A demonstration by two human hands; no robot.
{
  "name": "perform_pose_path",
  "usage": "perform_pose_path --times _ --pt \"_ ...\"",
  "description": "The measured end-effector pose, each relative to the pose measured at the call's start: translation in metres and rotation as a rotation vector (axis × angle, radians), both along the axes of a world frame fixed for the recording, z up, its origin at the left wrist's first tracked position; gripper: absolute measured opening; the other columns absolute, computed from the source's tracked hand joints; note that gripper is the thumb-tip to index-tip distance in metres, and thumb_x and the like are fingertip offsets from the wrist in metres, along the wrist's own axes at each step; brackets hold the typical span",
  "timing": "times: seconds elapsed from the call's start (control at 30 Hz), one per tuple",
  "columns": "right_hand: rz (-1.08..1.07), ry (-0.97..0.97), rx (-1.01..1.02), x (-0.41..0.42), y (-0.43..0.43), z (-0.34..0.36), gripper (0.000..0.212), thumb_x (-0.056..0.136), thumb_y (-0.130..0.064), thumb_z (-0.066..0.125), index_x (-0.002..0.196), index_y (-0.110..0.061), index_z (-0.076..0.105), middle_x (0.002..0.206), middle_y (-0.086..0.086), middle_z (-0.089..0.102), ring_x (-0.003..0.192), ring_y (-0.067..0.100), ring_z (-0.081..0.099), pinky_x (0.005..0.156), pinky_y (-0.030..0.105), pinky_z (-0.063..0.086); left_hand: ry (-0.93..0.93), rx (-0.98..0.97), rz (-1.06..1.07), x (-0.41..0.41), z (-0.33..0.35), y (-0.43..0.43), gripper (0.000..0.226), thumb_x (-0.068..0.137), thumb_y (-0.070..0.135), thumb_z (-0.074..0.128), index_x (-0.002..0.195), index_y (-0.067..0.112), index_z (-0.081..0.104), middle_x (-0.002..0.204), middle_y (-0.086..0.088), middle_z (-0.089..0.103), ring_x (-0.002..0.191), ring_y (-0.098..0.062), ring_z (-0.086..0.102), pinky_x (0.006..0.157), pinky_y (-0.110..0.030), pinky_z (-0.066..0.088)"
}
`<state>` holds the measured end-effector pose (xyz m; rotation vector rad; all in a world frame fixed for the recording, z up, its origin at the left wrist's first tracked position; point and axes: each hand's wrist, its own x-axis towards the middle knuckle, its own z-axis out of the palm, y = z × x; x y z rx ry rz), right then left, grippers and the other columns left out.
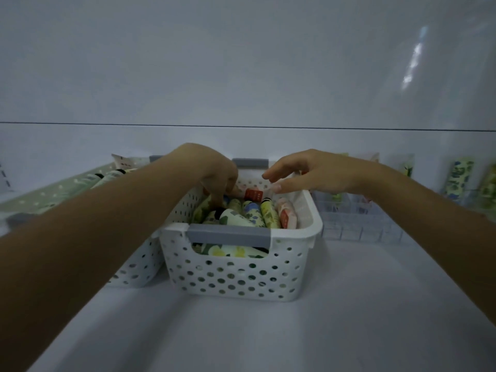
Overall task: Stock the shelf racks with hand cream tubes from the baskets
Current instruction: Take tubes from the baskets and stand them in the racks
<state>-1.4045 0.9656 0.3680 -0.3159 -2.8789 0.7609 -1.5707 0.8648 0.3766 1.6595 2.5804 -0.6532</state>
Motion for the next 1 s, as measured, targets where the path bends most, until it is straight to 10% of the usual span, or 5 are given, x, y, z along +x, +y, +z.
perform_pose_path --times 0.37,0.67,1.0 --pt "0.019 0.106 0.041 -0.001 -0.015 0.007 0.014 0.083 -0.028 0.066 0.095 -0.034 0.067 0.096 -0.022 0.066 0.092 -0.006 0.061 0.086 0.012 0.046 -0.643 0.616 -0.094 -0.004 0.015 -0.016 0.066 0.079 0.010 0.070 0.136 0.021 0.038 0.124 -0.005 0.054 0.103 -0.022 0.059 0.078 -0.028 0.050" --pt "0.103 -0.167 0.167 -0.012 -0.061 0.006 0.034 0.082 -0.050 0.058 0.104 -0.027 0.070 0.096 -0.014 0.069 0.088 0.001 0.063 0.087 0.030 0.054 -0.714 0.829 -0.143 -0.004 0.018 -0.021 0.045 0.091 0.017 0.056 0.133 0.023 0.042 0.107 -0.003 0.059 0.085 -0.016 0.059 0.061 -0.016 0.048" --pt "0.003 -0.081 -0.004 -0.012 -0.062 0.009 0.029 0.082 -0.026 0.063 0.111 -0.029 0.061 0.082 -0.018 0.061 0.080 0.001 0.060 0.077 0.021 0.051 -0.702 0.791 -0.116 -0.004 0.017 -0.023 0.049 0.094 0.024 0.051 0.139 0.029 0.033 0.113 -0.003 0.052 0.076 -0.008 0.055 0.056 -0.017 0.044"
